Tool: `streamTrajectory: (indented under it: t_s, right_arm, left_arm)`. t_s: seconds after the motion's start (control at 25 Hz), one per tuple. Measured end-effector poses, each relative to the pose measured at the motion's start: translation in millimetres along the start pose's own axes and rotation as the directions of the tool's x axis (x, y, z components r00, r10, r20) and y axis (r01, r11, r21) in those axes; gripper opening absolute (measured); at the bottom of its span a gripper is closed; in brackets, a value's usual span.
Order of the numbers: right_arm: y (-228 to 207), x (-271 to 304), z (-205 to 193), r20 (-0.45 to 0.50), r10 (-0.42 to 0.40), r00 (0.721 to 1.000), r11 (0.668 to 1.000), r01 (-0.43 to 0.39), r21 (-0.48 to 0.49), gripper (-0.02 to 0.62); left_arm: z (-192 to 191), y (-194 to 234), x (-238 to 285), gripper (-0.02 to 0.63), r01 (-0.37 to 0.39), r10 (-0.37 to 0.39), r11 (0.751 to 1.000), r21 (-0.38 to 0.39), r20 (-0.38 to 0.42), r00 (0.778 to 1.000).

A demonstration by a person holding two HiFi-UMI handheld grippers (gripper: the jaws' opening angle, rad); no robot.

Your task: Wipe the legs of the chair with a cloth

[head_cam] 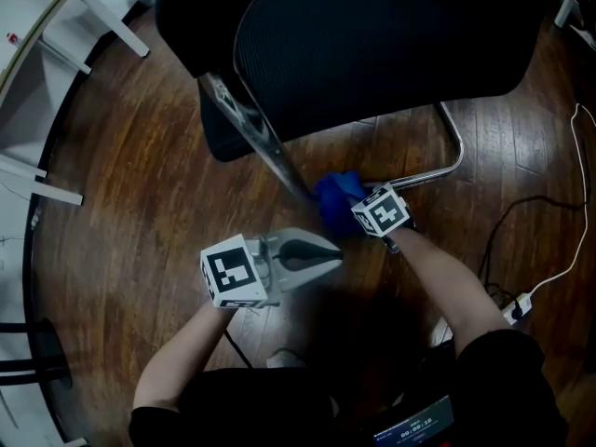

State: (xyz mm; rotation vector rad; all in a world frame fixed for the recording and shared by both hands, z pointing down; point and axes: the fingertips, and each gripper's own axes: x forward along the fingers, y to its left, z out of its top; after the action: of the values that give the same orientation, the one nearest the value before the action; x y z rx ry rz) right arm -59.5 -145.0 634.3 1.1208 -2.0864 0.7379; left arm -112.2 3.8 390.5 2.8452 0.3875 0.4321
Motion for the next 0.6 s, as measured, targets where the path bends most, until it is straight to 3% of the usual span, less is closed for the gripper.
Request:
streamTrajectory:
  t_s: [0.44, 0.6]
  right_arm:
    - [-81, -46, -35, 0.000, -0.192, 0.981, 0.981, 0.192, 0.026, 0.063]
    - [-79, -46, -36, 0.006, -0.169, 0.986, 0.985, 0.169, 0.044, 0.057]
  left_arm:
    - [-3, 4, 15, 0.000, 0.044, -0.044, 0.999, -0.006, -0.004, 0.999]
    - [0, 0, 10, 0.000, 0.037, -0.037, 0.999, -0.006, 0.007, 0.999]
